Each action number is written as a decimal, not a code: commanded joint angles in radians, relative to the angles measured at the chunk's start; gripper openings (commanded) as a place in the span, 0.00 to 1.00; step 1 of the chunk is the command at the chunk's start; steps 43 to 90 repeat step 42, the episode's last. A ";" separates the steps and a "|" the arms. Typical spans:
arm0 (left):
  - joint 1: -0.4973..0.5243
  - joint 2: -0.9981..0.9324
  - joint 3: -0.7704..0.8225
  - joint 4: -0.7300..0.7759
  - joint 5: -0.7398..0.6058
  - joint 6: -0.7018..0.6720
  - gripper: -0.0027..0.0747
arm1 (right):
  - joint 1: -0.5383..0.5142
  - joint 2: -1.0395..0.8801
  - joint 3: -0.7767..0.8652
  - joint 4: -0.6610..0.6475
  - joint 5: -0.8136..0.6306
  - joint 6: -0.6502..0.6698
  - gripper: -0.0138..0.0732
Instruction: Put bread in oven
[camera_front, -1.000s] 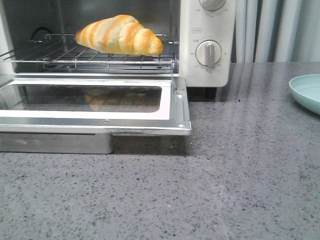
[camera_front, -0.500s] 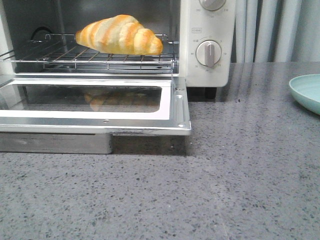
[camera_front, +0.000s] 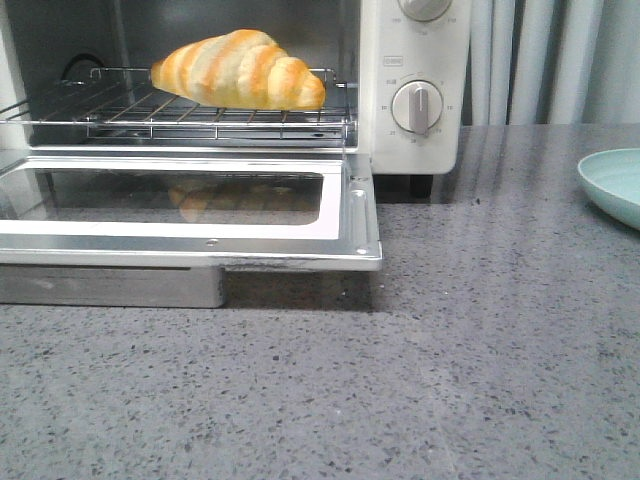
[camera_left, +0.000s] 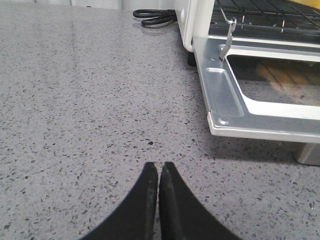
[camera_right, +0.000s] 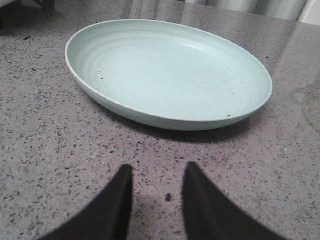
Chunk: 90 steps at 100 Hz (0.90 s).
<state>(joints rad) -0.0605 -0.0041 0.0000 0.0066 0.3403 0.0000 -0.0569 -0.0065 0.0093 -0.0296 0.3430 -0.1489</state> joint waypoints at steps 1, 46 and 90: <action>0.003 -0.029 0.025 -0.007 -0.051 0.000 0.01 | 0.001 -0.024 0.013 -0.026 -0.023 -0.010 0.19; 0.003 -0.029 0.025 -0.007 -0.051 0.000 0.01 | 0.001 -0.024 0.013 -0.022 -0.023 -0.008 0.07; 0.003 -0.029 0.025 -0.007 -0.051 0.000 0.01 | 0.001 -0.024 0.013 -0.022 -0.023 -0.008 0.07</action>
